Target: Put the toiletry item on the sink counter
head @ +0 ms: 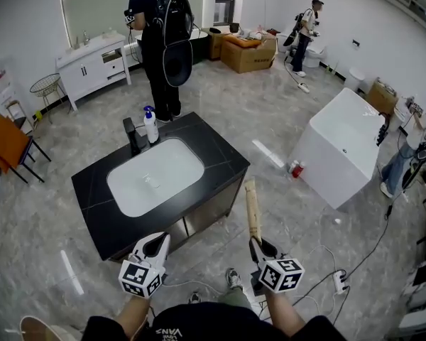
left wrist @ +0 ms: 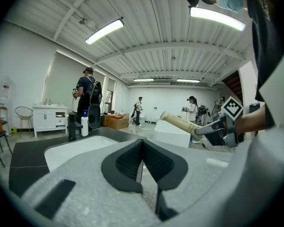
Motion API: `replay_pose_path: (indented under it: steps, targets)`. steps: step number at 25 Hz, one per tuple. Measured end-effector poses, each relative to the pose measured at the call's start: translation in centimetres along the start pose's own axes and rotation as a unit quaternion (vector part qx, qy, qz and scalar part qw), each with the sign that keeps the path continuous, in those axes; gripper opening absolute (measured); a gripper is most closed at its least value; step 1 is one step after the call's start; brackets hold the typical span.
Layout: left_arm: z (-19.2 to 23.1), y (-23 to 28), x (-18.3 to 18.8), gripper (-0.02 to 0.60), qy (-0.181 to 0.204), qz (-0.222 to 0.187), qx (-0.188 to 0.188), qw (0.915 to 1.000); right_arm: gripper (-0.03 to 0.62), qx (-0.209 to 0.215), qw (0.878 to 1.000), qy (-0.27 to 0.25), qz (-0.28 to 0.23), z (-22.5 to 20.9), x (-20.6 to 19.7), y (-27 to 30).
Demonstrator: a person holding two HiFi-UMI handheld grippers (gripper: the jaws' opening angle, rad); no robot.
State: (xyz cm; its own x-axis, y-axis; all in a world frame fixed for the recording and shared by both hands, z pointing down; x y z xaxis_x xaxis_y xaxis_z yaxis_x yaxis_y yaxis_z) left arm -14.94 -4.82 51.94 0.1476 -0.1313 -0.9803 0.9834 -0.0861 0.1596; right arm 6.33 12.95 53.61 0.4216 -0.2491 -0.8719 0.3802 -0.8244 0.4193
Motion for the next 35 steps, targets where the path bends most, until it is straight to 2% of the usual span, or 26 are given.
replay_pose_path:
  steps: [10, 19, 27, 31, 35]
  targets:
    - [0.9, 7.4, 2.8, 0.008, -0.015, -0.018, 0.078, 0.9967, 0.038, 0.072, 0.996, -0.044, 0.029, -4.8, 5.8, 7.8]
    - [-1.0, 11.8, 2.6, 0.008, -0.035, -0.033, 0.155, 0.9867, 0.038, 0.129, 0.987, -0.082, 0.049, -9.6, 8.6, 12.9]
    - [-2.1, 12.8, 1.7, 0.008, -0.051, -0.035, 0.195, 0.9789, 0.038, 0.143, 0.981, -0.107, 0.072, -11.7, 8.2, 16.9]
    - [-0.5, 12.5, 1.7, 0.008, -0.057, -0.040, 0.211, 0.9750, 0.038, 0.144, 0.979, -0.115, 0.081, -11.3, 7.9, 19.0]
    - [2.5, 13.1, 1.7, 0.008, -0.058, -0.041, 0.208, 0.9756, 0.038, 0.142, 0.977, -0.133, 0.084, -9.9, 8.0, 21.9]
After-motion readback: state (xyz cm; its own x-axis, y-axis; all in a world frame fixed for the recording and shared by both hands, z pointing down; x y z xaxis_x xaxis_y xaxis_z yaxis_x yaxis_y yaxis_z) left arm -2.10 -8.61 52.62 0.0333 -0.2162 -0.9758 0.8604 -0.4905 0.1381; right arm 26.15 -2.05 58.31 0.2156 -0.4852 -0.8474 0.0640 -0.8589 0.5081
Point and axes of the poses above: the fingertips, and each gripper's own axes: y forward along the fingers, z to its left, x out of its top, the point moved 2 cm from there along -y, backward along the fingers, and after that the axes turned 12 degrees about -x, right-handed, at the moved point
